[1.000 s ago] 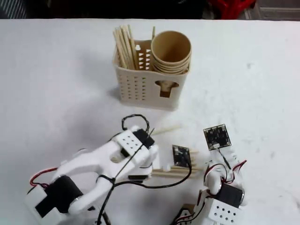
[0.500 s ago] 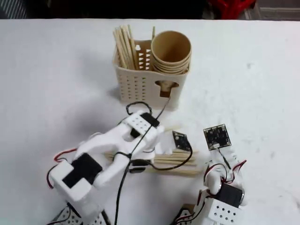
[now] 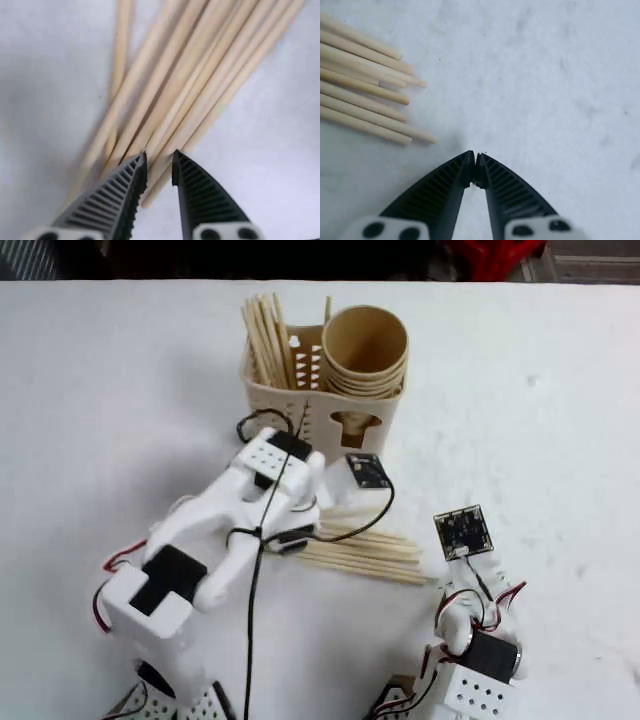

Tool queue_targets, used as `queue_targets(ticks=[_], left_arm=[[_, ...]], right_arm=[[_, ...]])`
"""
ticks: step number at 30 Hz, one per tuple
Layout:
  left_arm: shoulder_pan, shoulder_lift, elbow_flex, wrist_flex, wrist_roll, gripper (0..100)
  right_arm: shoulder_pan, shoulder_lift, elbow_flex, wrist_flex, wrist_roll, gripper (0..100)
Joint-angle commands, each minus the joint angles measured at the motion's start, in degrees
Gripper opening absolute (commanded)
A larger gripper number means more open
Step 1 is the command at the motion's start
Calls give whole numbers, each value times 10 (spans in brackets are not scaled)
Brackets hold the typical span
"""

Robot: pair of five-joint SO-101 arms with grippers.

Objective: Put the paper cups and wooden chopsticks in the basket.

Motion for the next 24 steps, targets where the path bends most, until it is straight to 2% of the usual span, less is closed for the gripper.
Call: queue_targets(ticks=[1,6,11,18,24], left_arm=[[-7,-8,-26,38,8,102],[-4,-95,-20,68,8,101],[15,-171,-26,37,9,106],[44,-102,-27,-78,7,150],[48,-57,-26,-104,-28,150]], right_arm=[[3,-5,4,2,4,15],[3,-5,4,2,4,15],[3,-5,4,2,4,15],[3,-5,4,2,4,15],[3,-5,4,2,4,15]])
